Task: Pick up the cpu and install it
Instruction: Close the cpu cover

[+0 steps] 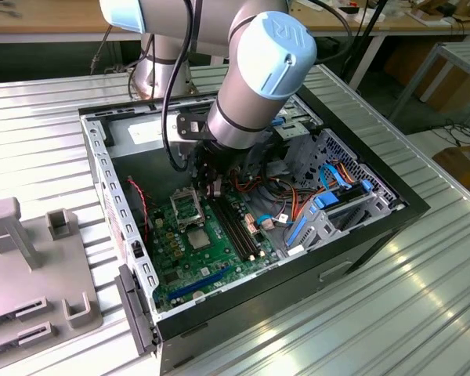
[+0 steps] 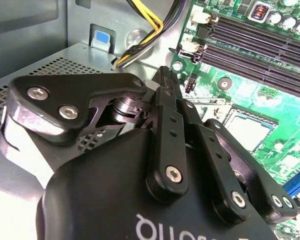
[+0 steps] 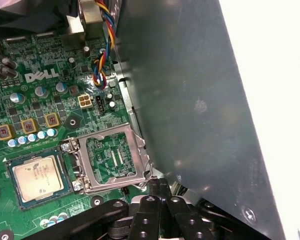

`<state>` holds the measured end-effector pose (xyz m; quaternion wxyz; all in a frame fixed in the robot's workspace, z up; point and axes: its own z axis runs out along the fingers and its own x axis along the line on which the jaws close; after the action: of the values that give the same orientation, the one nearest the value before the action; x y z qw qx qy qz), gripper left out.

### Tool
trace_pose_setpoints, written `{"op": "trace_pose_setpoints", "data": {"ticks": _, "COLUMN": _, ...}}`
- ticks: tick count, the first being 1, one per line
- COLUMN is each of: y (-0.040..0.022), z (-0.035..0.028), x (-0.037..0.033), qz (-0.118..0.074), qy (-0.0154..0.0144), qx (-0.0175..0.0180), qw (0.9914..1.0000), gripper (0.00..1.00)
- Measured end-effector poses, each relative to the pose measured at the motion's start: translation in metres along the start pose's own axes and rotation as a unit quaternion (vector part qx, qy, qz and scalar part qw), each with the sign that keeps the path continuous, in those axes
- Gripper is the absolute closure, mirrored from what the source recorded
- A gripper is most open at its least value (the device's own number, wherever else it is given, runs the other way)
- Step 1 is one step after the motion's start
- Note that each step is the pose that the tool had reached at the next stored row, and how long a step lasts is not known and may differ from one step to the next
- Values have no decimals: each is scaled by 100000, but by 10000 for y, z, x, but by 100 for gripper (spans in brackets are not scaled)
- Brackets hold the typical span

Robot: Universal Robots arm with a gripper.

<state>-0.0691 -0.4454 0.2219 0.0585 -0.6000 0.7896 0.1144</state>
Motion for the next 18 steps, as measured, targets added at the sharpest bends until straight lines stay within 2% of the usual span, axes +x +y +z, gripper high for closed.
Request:
{"op": "trace_pose_setpoints", "data": {"ticks": 10, "y": 12, "z": -73, "x": -13, "qz": -52, "qy": -384, "qx": -116, "qw": 99999, "gripper": 89}}
{"op": "trace_pose_setpoints", "data": {"ticks": 18, "y": 33, "z": -102, "x": -6, "qz": -163, "qy": -878, "qx": -281, "qw": 99996, "gripper": 89}}
